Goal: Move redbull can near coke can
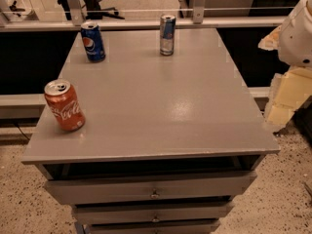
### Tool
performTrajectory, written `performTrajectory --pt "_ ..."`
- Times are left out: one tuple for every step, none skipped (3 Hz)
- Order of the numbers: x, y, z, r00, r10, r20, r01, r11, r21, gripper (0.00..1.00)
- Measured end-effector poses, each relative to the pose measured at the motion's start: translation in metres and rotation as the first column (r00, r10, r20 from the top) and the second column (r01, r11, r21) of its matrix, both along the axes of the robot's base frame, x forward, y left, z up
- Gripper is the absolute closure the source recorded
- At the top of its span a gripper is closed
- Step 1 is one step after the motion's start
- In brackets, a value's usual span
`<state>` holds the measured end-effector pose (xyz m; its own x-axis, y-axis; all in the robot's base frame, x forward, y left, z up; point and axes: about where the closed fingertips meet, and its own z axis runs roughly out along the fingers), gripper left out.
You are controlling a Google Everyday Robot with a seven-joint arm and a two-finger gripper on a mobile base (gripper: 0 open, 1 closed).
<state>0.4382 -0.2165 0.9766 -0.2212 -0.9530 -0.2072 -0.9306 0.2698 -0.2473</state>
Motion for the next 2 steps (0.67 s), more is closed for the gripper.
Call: performTrajectory --pt "0.0 0.0 0.0 1.0 0.0 0.0 0.0 1.0 0.0 0.0" --pt "0.017 0.007 -0.004 0.9988 0.025 0.042 -0.027 0.999 0.045 0.0"
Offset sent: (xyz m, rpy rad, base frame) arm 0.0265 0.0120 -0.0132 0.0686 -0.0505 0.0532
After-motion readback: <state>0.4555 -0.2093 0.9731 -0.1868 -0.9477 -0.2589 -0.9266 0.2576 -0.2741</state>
